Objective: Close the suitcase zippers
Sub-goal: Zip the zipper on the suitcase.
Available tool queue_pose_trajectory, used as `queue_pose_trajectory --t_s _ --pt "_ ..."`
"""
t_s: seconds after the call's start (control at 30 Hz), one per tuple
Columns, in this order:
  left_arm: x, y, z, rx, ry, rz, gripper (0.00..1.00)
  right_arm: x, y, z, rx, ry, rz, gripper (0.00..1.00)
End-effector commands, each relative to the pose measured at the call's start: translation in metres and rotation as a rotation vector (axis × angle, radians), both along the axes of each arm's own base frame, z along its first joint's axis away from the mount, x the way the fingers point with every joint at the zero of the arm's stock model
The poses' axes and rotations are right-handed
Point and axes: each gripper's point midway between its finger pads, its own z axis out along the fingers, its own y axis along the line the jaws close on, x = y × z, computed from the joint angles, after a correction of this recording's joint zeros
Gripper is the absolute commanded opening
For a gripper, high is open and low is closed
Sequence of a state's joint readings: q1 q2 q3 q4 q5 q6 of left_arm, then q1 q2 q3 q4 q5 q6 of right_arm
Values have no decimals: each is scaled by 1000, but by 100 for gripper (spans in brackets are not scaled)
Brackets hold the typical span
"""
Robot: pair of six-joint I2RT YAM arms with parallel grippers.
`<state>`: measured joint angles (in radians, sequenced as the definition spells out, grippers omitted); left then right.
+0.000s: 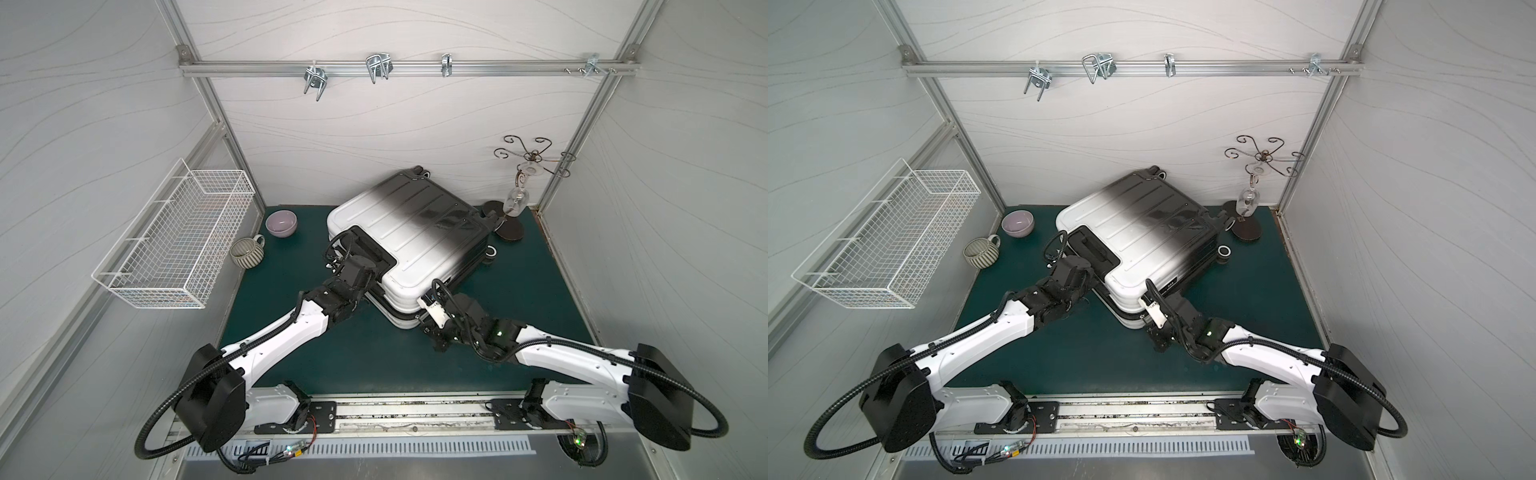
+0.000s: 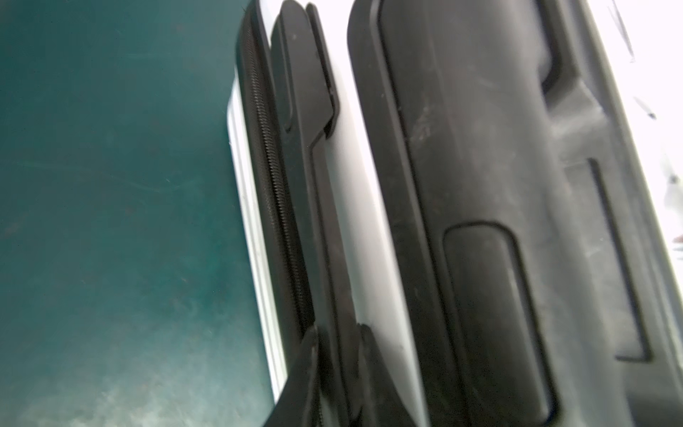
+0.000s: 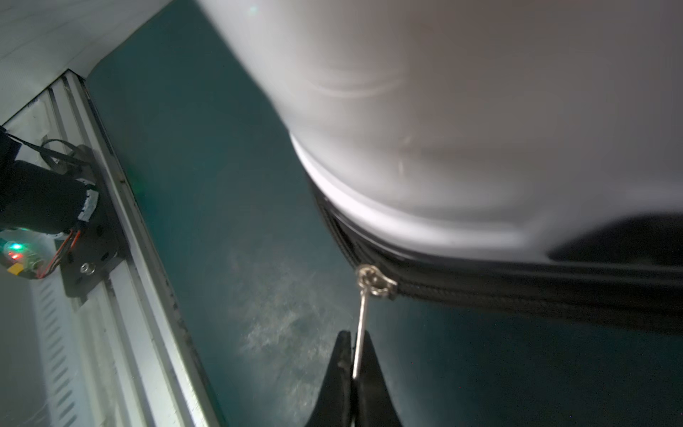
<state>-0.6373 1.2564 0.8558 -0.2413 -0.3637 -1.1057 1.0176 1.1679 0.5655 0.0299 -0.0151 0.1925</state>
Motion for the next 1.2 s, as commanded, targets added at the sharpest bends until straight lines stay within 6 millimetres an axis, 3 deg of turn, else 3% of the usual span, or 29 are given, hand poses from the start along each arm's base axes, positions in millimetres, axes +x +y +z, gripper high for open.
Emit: queue_pose_trajectory --t_s 0.0,0.1,0.17,0.23,0.33,0.43,0.5,0.63,0.7,0.77,0.93,1.1,1.17 --pt "-47 -130 106 -410 -160 -532 0 6 51 117 436 -311 71 0" --pt "-51 -133 125 -398 -183 -561 0 5 67 135 464 -357 127 0" --pt "-52 -137 126 -392 -170 -577 0 -3 81 140 457 -349 170 0" --pt "-53 -141 121 -410 -149 -583 0 -4 91 133 433 -349 150 0" --pt "-57 -143 113 -412 -136 -572 0 14 95 113 366 -366 26 0" --pt "-65 -137 106 -392 -131 -558 0 36 79 89 297 -396 -113 0" --pt "-76 -129 99 -363 -133 -550 0 36 65 79 287 -380 -128 0" --pt "-106 -108 70 -232 -117 -567 3 11 48 70 286 -313 -32 0" --pt "-117 -97 54 -169 -93 -585 14 -3 38 61 257 -266 13 0" --pt "-126 -90 50 -114 -94 -620 26 -14 26 49 216 -213 35 0" --pt "-133 -63 85 90 -182 -681 58 -20 -8 15 113 -86 -31 0" --pt "-124 -21 135 317 -294 -619 66 1 -39 -2 40 -17 -168 0" --pt "-113 1 157 438 -348 -548 77 7 -52 2 44 -26 -214 0"
